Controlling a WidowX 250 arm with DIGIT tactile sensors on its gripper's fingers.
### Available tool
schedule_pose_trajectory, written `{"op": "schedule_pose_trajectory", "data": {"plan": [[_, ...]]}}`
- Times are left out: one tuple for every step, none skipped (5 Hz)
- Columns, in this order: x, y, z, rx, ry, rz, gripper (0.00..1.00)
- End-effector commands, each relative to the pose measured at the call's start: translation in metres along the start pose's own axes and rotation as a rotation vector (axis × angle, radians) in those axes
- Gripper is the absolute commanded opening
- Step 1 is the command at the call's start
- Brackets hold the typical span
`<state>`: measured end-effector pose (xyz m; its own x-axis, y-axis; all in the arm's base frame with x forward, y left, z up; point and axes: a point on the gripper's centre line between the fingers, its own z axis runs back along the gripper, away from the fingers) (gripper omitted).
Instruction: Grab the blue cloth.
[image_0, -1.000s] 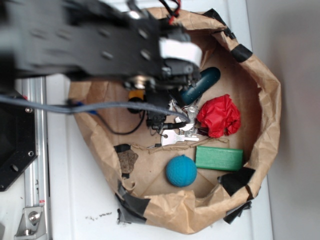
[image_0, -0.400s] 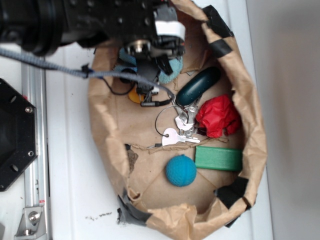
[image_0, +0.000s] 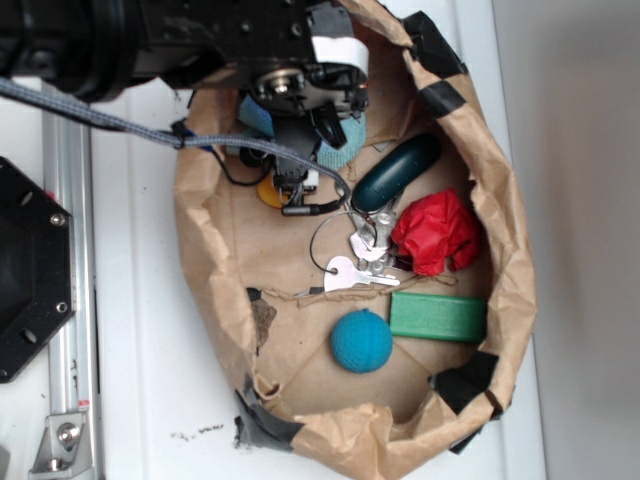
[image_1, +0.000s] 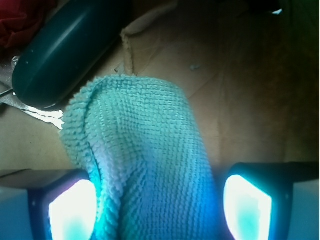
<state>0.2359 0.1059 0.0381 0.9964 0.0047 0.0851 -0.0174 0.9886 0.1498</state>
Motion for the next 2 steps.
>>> {"op": "schedule_pose_trajectory", "data": {"plan": [[-0.0021, 0.0056, 0.0014, 0.009, -0.015, 0.043, 0.0], [0.0015, -0.0011, 0.0039, 0.008, -0.026, 0.033, 0.0]]}}
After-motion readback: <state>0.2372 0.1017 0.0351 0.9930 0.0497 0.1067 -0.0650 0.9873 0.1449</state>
